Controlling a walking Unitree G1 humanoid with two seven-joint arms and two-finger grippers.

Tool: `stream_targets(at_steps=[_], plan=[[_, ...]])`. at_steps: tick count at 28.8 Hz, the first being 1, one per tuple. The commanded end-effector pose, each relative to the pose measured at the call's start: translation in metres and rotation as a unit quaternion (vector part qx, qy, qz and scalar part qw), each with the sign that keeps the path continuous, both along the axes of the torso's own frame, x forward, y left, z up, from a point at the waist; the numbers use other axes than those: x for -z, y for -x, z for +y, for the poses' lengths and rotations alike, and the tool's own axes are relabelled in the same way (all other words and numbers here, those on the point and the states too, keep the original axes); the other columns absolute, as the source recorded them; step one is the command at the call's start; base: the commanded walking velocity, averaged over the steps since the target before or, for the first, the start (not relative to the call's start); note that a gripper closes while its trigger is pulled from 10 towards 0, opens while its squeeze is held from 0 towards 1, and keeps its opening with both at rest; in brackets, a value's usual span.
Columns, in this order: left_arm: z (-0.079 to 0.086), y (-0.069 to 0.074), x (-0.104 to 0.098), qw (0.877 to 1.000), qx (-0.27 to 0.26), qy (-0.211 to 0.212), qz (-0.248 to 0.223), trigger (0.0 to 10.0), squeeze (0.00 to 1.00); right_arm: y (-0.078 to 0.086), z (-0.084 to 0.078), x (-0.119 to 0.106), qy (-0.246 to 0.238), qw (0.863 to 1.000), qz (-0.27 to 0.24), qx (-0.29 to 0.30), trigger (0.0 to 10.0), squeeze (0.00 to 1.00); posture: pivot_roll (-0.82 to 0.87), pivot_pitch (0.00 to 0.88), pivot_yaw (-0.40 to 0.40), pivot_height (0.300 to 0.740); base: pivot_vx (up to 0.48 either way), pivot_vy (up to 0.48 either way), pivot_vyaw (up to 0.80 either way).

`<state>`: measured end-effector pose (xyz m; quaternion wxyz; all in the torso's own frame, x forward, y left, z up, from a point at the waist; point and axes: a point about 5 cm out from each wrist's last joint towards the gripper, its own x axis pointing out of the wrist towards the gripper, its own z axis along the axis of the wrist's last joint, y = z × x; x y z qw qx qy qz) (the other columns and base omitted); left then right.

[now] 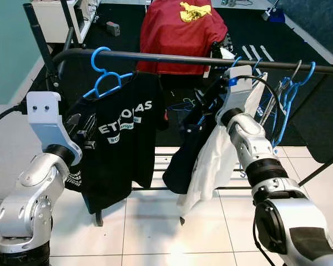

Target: Hang hanger

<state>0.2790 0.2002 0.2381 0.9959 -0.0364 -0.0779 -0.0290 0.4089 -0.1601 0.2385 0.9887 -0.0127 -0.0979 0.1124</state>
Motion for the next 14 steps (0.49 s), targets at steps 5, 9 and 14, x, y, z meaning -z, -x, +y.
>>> stream_targets(at_steps=[5,9,14], plan=[[0.001,0.003,0.002,1.000,0.005,-0.007,0.008,10.0,0.00,0.003,0.004,0.002,-0.018,0.999,-0.019,0.021,10.0,0.00,0.07,0.194,-0.053,0.740,0.000,0.000,0.00],[0.002,0.003,0.001,1.000,0.007,-0.009,0.008,10.0,0.00,0.006,0.008,0.008,-0.031,0.998,-0.027,0.038,10.0,0.00,0.07,0.194,-0.047,0.740,0.000,0.000,0.00],[0.002,0.003,0.001,1.000,0.010,-0.009,0.008,10.0,0.00,0.009,0.007,0.011,-0.035,0.997,-0.036,0.066,10.0,0.00,0.06,0.194,-0.045,0.740,0.000,0.000,0.00]])
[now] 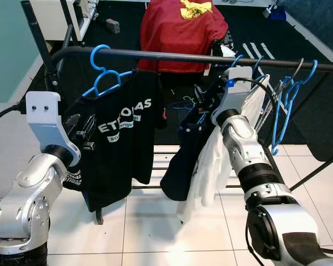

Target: Hang hanger

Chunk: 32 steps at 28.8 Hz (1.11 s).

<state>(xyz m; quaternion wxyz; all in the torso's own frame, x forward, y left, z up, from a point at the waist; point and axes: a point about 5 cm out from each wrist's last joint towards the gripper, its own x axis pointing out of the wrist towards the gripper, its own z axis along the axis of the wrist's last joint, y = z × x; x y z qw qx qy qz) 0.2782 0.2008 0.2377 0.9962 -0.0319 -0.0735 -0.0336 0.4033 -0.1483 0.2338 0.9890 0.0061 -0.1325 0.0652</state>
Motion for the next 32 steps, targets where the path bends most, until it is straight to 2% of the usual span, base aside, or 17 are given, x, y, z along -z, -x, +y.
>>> stream_targets(at_steps=[1,5,15,19,23,32], plan=[[0.001,0.002,0.000,1.000,0.005,-0.004,0.004,10.0,0.00,0.003,-0.005,0.006,-0.009,1.000,-0.003,0.021,10.0,0.00,0.06,0.194,-0.045,0.740,0.000,0.000,0.00],[-0.001,0.003,0.001,1.000,0.010,-0.002,0.004,10.0,0.00,0.007,-0.010,0.012,-0.017,0.998,-0.004,0.055,10.0,0.00,0.06,0.193,-0.044,0.740,0.000,0.000,0.00],[-0.002,0.004,0.001,1.000,0.014,-0.003,0.005,10.0,0.00,0.014,-0.004,0.023,-0.011,0.998,0.000,0.057,10.0,0.00,0.06,0.192,-0.043,0.740,0.000,0.000,0.00],[-0.002,0.003,0.001,1.000,0.016,-0.003,0.005,10.0,0.00,0.014,-0.007,0.023,-0.009,0.998,-0.001,0.064,10.0,0.00,0.06,0.192,-0.041,0.740,0.000,0.000,0.00],[-0.002,0.001,0.001,1.000,0.018,-0.004,0.005,10.0,0.00,0.005,-0.021,0.015,-0.007,0.998,0.004,0.068,10.0,0.00,0.06,0.192,-0.039,0.740,0.000,0.000,0.00],[0.002,0.000,0.000,1.000,0.016,-0.007,0.005,10.0,0.00,-0.007,-0.029,-0.003,0.013,0.999,0.019,0.048,10.0,0.00,0.06,0.198,-0.044,0.740,0.000,0.000,0.00]])
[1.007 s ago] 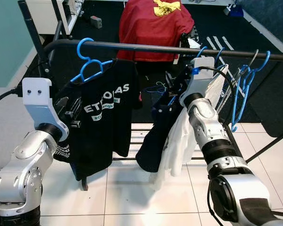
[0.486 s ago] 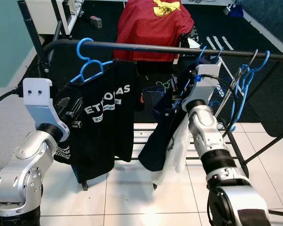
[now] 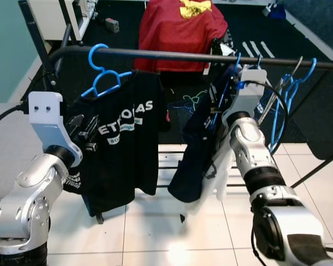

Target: Hang hanger

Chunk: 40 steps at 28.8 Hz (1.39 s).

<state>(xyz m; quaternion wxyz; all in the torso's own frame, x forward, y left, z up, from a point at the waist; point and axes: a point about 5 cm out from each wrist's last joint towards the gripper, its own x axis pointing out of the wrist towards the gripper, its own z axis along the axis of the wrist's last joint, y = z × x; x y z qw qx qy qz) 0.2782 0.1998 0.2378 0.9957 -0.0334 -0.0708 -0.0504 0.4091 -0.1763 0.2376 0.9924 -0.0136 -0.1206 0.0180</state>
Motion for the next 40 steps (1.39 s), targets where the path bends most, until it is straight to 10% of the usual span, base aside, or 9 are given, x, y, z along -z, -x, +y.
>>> stream_targets(at_steps=[1,7,8,9,12,40], plan=[[0.003,0.000,0.001,1.000,-0.002,-0.008,0.003,10.0,0.00,-0.003,-0.001,-0.002,0.002,1.000,0.011,-0.007,10.0,0.00,0.06,0.200,-0.045,0.740,0.000,0.000,0.00],[0.005,0.001,0.001,1.000,-0.004,-0.010,0.004,10.0,0.00,-0.004,0.001,-0.006,0.006,1.000,0.017,-0.020,10.0,0.00,0.06,0.202,-0.046,0.740,0.000,0.000,0.00],[0.006,0.001,0.001,1.000,-0.005,-0.011,0.004,10.0,0.00,-0.005,0.002,-0.007,0.007,0.999,0.021,-0.026,8.4,0.00,0.06,0.202,-0.047,0.740,0.000,0.000,0.00],[0.006,0.001,0.001,1.000,-0.005,-0.012,0.005,10.0,0.00,-0.005,0.003,-0.007,0.007,0.999,0.025,-0.032,3.5,0.00,0.06,0.201,-0.046,0.740,0.000,0.000,0.00],[0.007,0.000,0.000,1.000,-0.005,-0.014,0.005,10.0,0.00,-0.007,0.005,-0.006,0.007,0.999,0.030,-0.039,0.5,0.00,0.06,0.199,-0.046,0.740,0.000,0.000,0.00],[0.002,-0.016,-0.003,1.000,0.003,-0.004,-0.005,10.0,0.00,-0.007,0.012,-0.026,0.015,0.997,-0.019,-0.076,0.0,0.00,0.03,0.103,-0.038,0.740,0.000,0.000,0.00]])
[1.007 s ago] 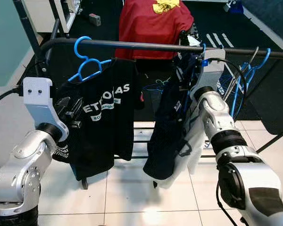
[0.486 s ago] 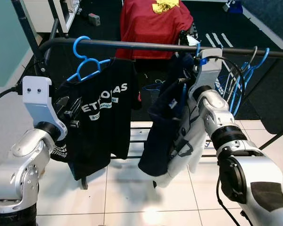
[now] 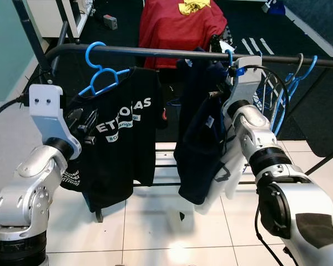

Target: Hang hanger

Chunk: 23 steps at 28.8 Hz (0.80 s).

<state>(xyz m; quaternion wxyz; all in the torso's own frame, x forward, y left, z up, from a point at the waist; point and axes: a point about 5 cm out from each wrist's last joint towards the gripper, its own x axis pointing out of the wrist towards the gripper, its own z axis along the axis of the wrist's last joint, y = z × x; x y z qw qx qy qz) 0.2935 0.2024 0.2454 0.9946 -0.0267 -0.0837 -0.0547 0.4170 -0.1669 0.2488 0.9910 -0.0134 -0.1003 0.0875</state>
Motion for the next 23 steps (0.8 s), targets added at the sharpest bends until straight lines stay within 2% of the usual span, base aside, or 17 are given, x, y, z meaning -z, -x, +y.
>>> stream_targets(at_steps=[1,7,15,18,23], plan=[[-0.001,-0.001,0.005,1.000,-0.001,0.002,0.008,10.0,0.00,0.001,0.003,-0.015,0.004,0.999,-0.041,-0.007,0.0,0.00,0.03,0.103,-0.038,0.740,0.000,0.000,0.00],[-0.005,-0.006,0.008,1.000,0.004,0.004,0.015,10.0,0.00,0.003,0.003,-0.014,0.006,0.999,-0.049,-0.003,0.0,0.00,0.01,0.078,-0.029,0.740,0.000,0.000,0.00],[-0.011,-0.013,0.007,1.000,0.014,0.007,0.010,10.0,0.00,0.004,-0.006,-0.020,0.005,0.998,-0.066,0.008,0.0,0.00,0.00,0.055,-0.024,0.740,0.000,0.000,0.00],[-0.010,-0.012,0.010,1.000,0.012,0.012,0.012,10.0,0.00,0.010,0.001,-0.021,0.018,0.995,-0.092,-0.019,0.0,0.00,0.01,0.041,-0.033,0.740,0.000,0.000,0.00],[-0.009,-0.009,0.015,1.000,0.010,0.022,0.017,10.0,0.00,0.015,0.008,-0.016,0.028,0.994,-0.104,-0.035,0.0,0.00,0.01,0.036,-0.032,0.740,0.000,0.000,0.00]])
